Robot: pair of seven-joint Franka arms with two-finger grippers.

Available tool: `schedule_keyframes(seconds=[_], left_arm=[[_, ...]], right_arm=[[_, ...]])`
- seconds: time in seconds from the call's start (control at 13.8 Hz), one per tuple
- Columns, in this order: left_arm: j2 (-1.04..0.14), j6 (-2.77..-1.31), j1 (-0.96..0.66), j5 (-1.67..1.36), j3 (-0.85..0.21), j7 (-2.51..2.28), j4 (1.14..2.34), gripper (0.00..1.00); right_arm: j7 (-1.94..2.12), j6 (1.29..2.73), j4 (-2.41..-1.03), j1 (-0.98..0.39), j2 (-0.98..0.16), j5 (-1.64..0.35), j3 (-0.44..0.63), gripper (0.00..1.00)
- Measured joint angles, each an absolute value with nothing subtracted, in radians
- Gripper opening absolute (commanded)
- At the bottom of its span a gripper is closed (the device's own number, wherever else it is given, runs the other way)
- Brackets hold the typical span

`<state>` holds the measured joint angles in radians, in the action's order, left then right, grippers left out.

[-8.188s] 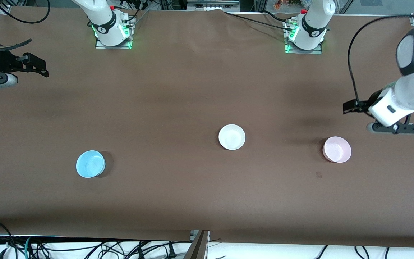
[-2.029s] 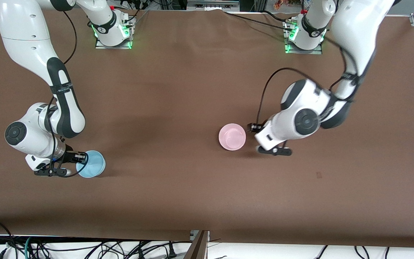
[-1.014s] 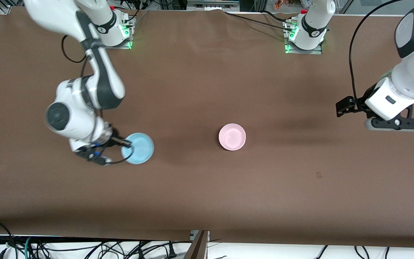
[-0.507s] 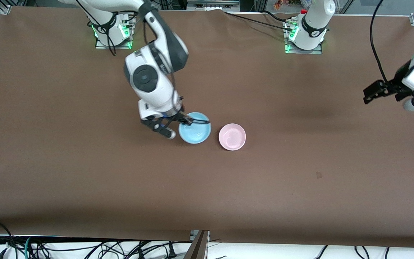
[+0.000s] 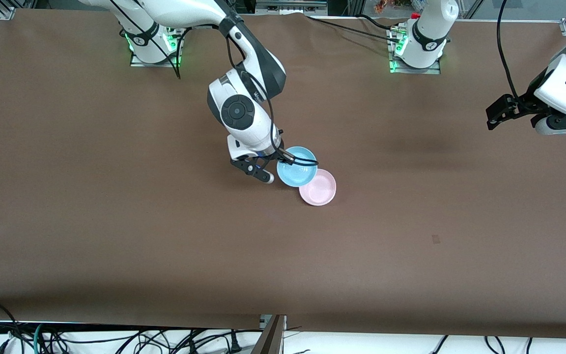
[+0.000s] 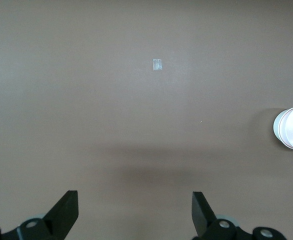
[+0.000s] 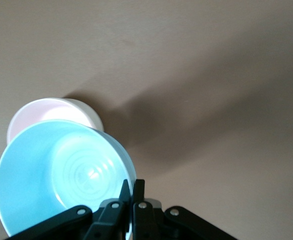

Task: Stack pink and blue bowls on white bowl
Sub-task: 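Carry the blue bowl with the right gripper onto the pink bowl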

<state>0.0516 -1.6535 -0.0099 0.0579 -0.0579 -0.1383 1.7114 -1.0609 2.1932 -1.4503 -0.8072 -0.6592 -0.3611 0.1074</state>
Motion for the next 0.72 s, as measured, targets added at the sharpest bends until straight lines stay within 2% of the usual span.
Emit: schedule_keyframes(seconds=[0.36,0.72], left_arm=[[0.049,-1.654,-0.01,0.058,-0.056,-0.138,1.711,1.0],[0.049,-1.654,-0.009,0.058,-0.051,-0.138,1.711,1.0]], right_arm=[[-1.134,2.4,-1.439,-0.822,-0.701,-0.368,0.094,0.0],[-1.163,2.463,-1.423,-0.861,-0.761,-0.368,0.094,0.0]])
